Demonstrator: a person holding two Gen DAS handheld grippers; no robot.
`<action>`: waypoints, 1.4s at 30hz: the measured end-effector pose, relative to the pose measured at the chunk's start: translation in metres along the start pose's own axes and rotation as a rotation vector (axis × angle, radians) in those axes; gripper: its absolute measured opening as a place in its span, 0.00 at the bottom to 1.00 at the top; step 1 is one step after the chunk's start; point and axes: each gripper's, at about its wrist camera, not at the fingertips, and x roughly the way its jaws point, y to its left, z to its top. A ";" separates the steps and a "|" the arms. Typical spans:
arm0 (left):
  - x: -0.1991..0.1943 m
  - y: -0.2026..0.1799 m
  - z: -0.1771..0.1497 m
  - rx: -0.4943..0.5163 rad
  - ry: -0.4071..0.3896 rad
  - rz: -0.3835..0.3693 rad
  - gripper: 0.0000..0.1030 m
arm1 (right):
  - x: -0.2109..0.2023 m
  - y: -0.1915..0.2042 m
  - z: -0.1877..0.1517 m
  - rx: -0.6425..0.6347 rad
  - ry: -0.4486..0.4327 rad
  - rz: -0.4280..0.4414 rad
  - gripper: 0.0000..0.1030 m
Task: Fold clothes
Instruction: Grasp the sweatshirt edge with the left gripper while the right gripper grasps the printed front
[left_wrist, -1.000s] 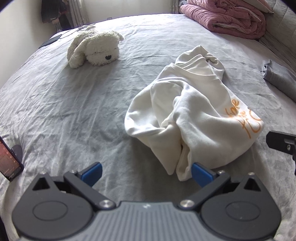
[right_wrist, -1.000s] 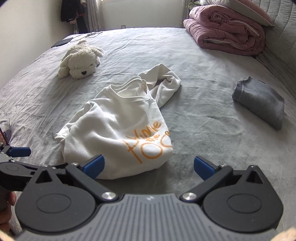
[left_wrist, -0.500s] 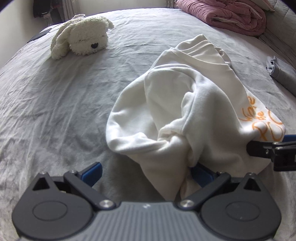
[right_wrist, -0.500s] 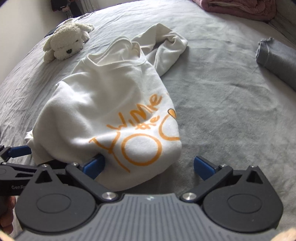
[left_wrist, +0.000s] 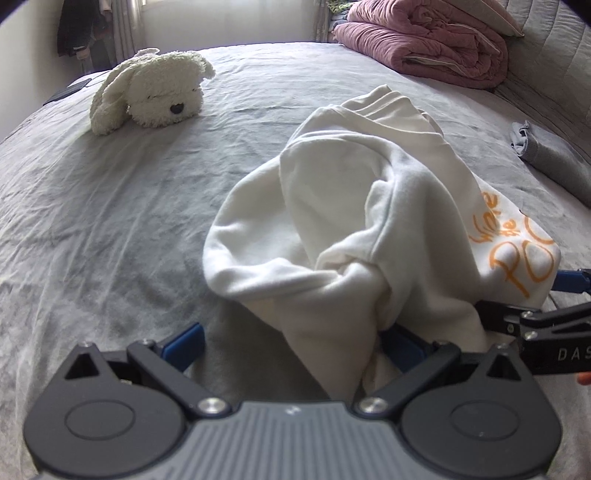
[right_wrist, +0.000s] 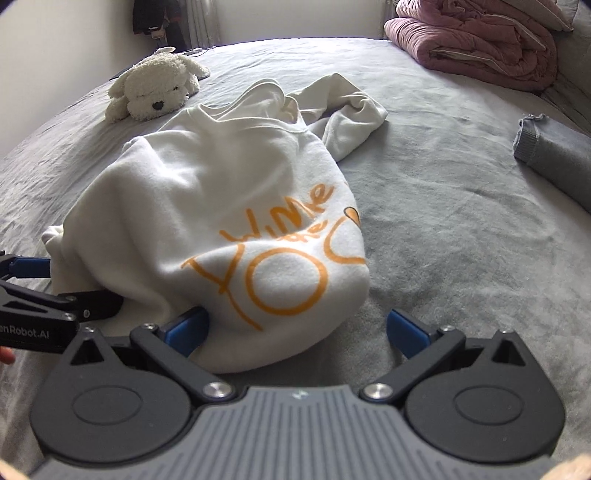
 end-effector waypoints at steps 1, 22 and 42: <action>0.000 0.003 0.002 -0.010 0.014 -0.012 1.00 | -0.001 -0.001 0.002 0.002 0.007 0.009 1.00; -0.041 0.019 0.012 -0.127 -0.089 -0.250 0.12 | -0.031 -0.025 0.019 0.197 -0.049 0.182 0.44; -0.057 0.049 0.020 -0.187 -0.138 -0.278 0.48 | -0.058 -0.045 0.020 0.261 -0.064 0.146 0.19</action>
